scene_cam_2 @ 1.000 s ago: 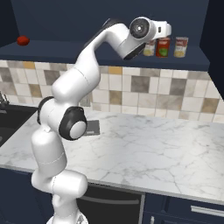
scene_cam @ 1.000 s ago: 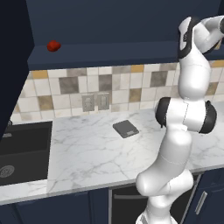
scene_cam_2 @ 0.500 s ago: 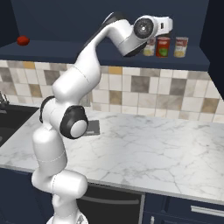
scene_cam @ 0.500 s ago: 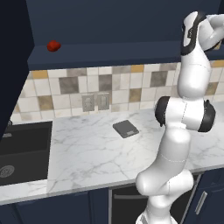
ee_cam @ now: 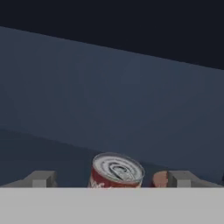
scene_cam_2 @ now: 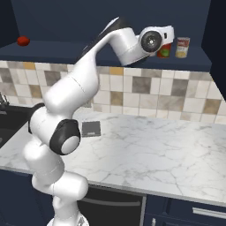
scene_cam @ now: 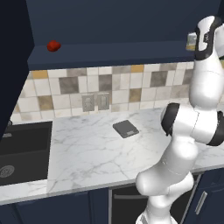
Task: Pick the cans from the counter and place them in their designated side in the cabinet.
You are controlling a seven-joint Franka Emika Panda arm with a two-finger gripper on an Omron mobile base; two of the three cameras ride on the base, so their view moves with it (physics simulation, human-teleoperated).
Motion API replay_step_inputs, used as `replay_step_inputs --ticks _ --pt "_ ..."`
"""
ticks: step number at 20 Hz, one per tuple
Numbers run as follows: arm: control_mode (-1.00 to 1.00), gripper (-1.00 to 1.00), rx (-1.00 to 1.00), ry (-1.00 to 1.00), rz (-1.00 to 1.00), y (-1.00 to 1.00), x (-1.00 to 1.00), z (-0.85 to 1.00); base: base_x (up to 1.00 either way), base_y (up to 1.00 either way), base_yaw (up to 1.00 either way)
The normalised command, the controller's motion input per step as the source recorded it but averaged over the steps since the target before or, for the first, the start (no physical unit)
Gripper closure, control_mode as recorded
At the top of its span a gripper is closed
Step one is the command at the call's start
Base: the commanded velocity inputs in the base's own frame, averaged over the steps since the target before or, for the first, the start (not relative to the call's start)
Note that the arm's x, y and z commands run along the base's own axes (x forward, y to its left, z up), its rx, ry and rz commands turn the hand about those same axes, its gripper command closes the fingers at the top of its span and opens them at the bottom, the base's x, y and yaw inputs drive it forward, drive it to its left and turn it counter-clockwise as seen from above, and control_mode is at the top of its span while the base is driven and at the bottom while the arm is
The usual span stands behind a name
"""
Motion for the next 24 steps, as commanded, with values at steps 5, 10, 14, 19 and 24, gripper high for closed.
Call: replay_step_inputs --ticks 5,10,14,19,24 --pt "-1.0 -1.0 -0.07 -0.09 0.07 0.32 -0.51 0.1 0.0 0.0 0.0" --pt "-1.0 -1.0 -0.08 -0.03 0.06 0.3 -0.67 0.0 0.0 0.0 0.0" --pt "-1.0 -1.0 -0.11 -0.01 0.06 0.35 -0.8 0.0 0.0 0.0 0.0" --pt "-1.0 -1.0 -0.12 0.0 0.05 0.42 -0.82 -0.05 0.0 0.0 0.0" --pt "-1.0 -1.0 -0.15 0.0 0.05 0.46 -0.84 -0.16 0.0 0.0 0.0"
